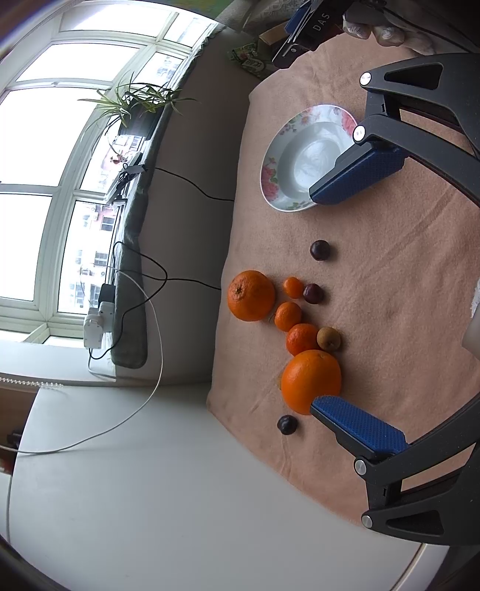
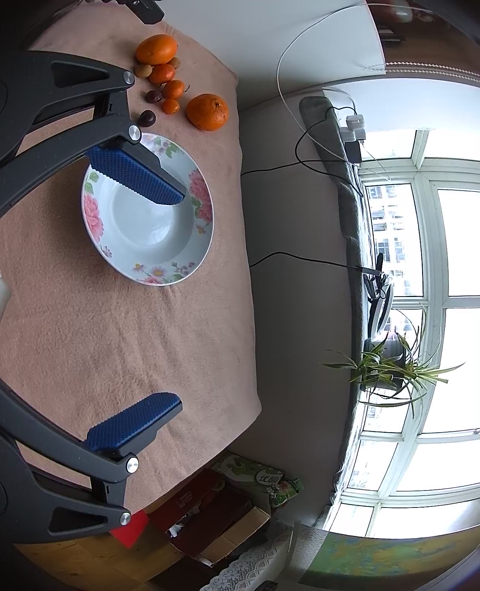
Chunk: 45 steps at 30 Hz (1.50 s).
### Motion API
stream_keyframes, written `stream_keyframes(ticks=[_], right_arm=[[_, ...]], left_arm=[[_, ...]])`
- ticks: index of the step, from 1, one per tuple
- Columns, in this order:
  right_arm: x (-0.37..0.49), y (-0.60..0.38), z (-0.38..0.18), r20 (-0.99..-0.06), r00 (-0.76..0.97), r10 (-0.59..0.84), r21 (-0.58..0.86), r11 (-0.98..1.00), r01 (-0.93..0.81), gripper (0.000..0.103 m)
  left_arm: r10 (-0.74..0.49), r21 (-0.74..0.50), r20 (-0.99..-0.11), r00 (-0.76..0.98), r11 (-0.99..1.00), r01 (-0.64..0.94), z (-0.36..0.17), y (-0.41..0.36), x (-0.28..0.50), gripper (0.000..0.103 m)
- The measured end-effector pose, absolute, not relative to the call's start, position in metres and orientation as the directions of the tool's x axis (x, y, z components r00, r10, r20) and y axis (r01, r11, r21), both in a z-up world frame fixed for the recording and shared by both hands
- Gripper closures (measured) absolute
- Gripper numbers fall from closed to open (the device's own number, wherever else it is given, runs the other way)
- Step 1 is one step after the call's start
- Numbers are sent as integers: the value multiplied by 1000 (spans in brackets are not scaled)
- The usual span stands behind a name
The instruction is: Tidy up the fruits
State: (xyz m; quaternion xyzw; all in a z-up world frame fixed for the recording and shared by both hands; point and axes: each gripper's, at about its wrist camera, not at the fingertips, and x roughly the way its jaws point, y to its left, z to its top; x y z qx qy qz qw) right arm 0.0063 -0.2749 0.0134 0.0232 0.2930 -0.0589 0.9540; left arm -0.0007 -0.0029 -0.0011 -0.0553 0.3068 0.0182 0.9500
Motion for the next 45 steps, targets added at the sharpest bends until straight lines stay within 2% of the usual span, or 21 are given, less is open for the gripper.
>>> stream_keyframes(ticks=[20,45], right_arm=[[17,-263,4,-593,802,-70,10,996,94,0],[57,-170,-12,-648,689,324,116,937,-331,0]], left_arm=[[5,-108,-601,799,990,-87,-10,8,3,1],[35,-212,-671,741,948,-237,-50,78,-6,1]])
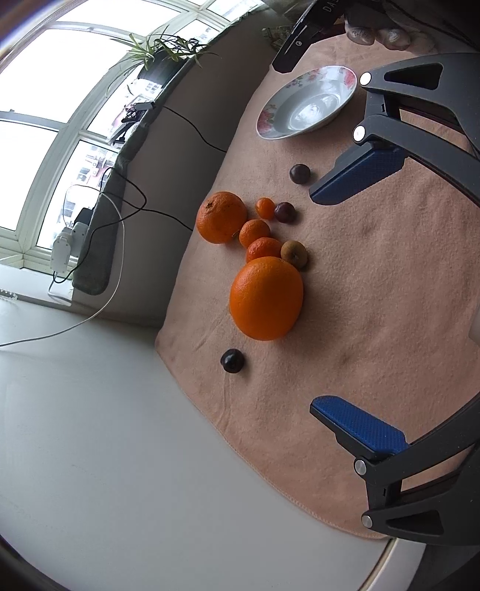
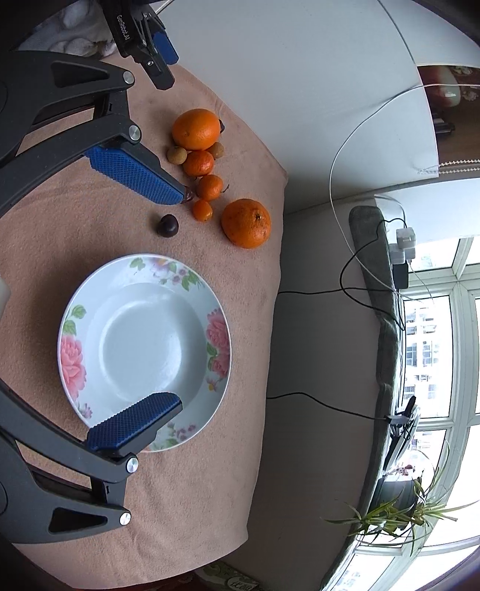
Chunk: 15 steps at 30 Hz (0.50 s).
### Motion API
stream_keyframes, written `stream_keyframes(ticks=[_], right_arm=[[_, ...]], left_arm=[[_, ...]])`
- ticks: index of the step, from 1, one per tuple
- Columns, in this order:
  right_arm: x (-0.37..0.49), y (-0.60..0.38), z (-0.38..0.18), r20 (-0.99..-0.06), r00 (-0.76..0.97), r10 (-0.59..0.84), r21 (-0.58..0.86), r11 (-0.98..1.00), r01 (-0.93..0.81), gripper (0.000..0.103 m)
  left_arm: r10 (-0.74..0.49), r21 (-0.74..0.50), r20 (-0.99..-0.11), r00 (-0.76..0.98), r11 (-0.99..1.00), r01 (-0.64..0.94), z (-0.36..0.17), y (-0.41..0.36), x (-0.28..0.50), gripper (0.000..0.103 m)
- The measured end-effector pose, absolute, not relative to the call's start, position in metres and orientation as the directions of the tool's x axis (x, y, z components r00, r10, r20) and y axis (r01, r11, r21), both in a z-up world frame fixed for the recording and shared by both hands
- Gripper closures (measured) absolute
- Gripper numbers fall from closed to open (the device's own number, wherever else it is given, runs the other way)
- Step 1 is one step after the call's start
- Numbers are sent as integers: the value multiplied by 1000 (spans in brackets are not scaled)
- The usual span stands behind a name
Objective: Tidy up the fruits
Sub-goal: 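Move the open right gripper toward the largest smooth orange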
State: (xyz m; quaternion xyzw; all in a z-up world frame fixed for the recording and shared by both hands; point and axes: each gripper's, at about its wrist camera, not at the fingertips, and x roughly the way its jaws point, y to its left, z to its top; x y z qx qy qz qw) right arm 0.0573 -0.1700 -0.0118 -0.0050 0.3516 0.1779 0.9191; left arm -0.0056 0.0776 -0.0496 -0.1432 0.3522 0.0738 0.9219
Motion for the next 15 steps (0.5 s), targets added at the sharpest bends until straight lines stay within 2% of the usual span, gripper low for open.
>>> stream_keyframes(ticks=[15], right_arm=[[105,-71,-22,-701,429,570,209,739,-641,0]], left_arm=[[-26,-297,-693,720,921,-253,-73,95,11,7]])
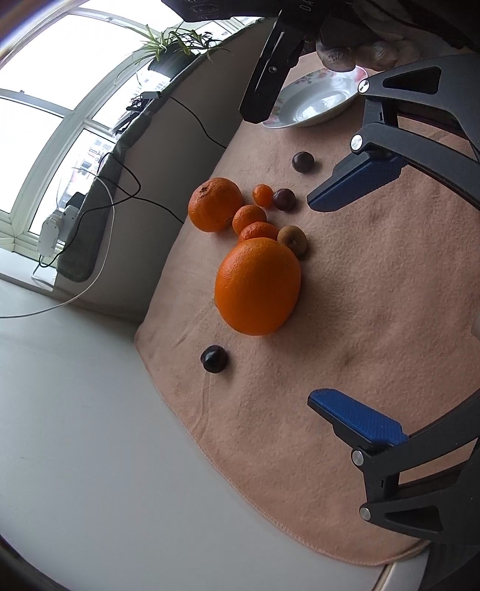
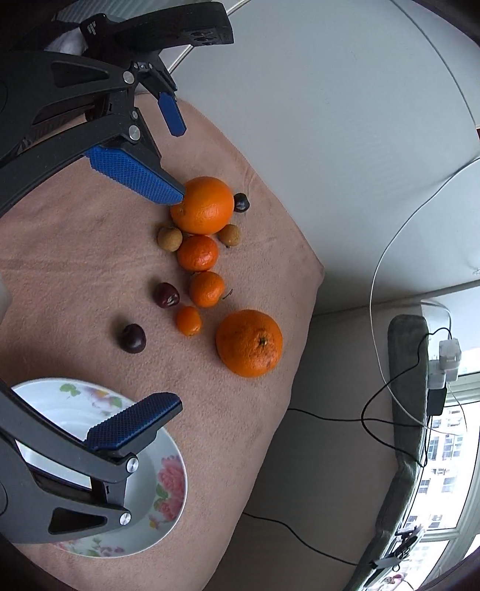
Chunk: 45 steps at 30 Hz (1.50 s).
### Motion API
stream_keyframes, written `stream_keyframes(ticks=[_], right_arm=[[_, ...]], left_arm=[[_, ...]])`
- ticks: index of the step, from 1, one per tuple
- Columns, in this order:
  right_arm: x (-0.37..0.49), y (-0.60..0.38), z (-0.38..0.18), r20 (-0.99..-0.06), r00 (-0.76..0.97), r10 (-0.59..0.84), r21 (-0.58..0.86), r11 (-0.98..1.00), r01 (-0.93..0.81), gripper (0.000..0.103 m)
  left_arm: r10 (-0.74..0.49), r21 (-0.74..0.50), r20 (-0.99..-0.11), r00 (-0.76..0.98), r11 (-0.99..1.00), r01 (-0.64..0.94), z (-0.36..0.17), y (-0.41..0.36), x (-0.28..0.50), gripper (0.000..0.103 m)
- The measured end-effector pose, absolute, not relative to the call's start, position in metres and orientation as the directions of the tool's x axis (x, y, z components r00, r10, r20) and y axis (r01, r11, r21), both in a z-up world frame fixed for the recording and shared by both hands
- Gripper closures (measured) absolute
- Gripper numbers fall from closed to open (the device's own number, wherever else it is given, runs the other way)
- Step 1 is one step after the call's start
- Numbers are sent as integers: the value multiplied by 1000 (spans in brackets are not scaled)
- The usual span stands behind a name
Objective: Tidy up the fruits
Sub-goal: 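Move the open right gripper toward the largest smooth orange, then close the right gripper around the largest smooth orange and lift it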
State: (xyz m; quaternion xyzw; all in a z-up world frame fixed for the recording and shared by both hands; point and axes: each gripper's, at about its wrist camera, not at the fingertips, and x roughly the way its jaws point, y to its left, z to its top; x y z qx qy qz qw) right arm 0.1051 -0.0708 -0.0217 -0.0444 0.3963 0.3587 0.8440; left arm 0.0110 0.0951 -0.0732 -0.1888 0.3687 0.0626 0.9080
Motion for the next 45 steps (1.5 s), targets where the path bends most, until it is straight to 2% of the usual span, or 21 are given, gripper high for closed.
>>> stream_keyframes(ticks=[10,15,16,17,18,35,38,41,44,45], right_arm=[[123,-2,-35,-752,223,620,253,585,-771,0],[128,21,-47,-776,169,607,247,541,-804,6],[129,24,-48,-779,160,606,251,536,-806,10],[130,28,-51,-783,144,605,259,529,-808,19],[132,31,-52,-787,128,603,269,523,-809,21],[135,67,-72,-856,50,515,241,483,-842,26],[133,70,-76,-864,60,500,222,486,-845,30],[133,71,-75,-866,66,496,217,491,-844,34],[134,70,-76,-865,66,497,218,492,-843,34],[134,71,-76,-867,71,493,212,495,-843,34]], left_arm=[[-92,-384,-687,721,888,-252,-87,108,24,12],[-108,-408,-683,722,877,-254,-91,115,28,15],[-108,-408,-682,723,877,-253,-91,116,28,16],[-109,-407,-682,723,878,-253,-92,116,29,18],[-110,-407,-682,723,878,-251,-92,116,29,21],[-162,-448,-675,720,865,-226,-95,120,44,23],[-181,-466,-672,718,857,-220,-98,121,46,24],[-197,-480,-664,721,852,-209,-98,121,46,29],[-228,-497,-653,722,848,-182,-98,120,47,39],[-223,-491,-655,722,852,-182,-98,119,47,38]])
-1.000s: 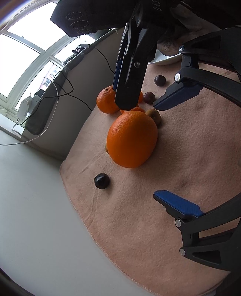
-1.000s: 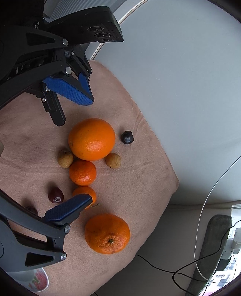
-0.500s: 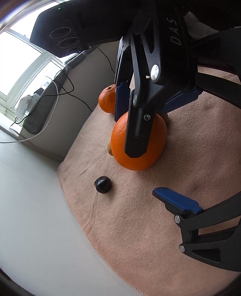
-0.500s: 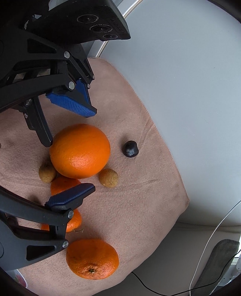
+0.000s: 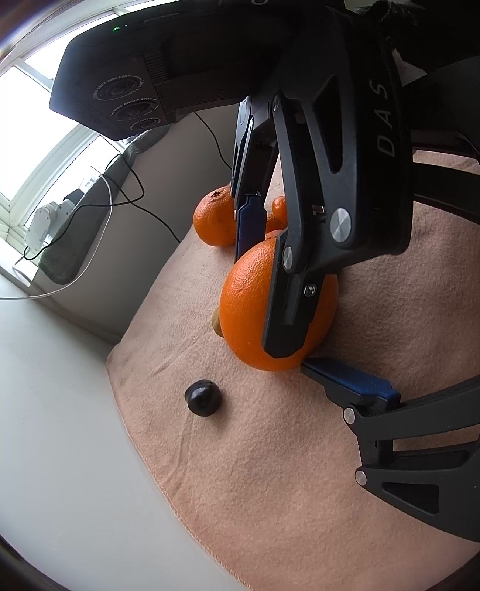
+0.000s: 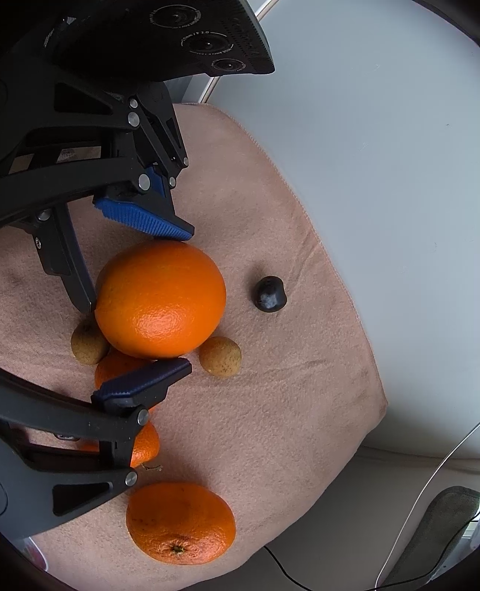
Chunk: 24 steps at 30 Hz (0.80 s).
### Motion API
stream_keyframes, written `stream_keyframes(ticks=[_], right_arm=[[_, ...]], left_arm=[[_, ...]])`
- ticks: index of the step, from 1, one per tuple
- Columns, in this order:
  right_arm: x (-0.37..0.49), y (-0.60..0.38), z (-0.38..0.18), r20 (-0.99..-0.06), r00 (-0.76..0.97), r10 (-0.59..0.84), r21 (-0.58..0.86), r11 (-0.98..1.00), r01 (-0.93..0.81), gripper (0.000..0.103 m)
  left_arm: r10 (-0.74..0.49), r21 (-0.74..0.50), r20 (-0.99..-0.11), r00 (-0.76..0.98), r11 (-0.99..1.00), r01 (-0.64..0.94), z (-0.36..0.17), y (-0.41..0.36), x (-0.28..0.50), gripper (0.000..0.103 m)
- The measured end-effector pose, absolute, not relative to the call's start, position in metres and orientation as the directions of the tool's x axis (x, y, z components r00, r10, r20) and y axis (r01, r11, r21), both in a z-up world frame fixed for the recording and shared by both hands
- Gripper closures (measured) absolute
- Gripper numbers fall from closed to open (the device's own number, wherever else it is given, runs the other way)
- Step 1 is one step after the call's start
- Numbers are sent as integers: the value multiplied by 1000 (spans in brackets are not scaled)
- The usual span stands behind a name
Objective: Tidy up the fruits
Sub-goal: 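Close the right gripper around the largest smooth orange and lift it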
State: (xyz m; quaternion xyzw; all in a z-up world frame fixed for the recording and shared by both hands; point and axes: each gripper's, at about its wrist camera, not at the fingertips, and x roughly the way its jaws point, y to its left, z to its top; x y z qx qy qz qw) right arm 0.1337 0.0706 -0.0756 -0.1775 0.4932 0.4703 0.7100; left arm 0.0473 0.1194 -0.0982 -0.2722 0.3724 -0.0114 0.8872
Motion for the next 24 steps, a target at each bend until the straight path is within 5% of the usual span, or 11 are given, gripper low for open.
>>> stream_keyframes(ticks=[24], right_arm=[[107,44,-49,-835,147,530,192,532,-825,35]], left_arm=[[-208,-463,-626,751,875,-143,-70,98,28,39]])
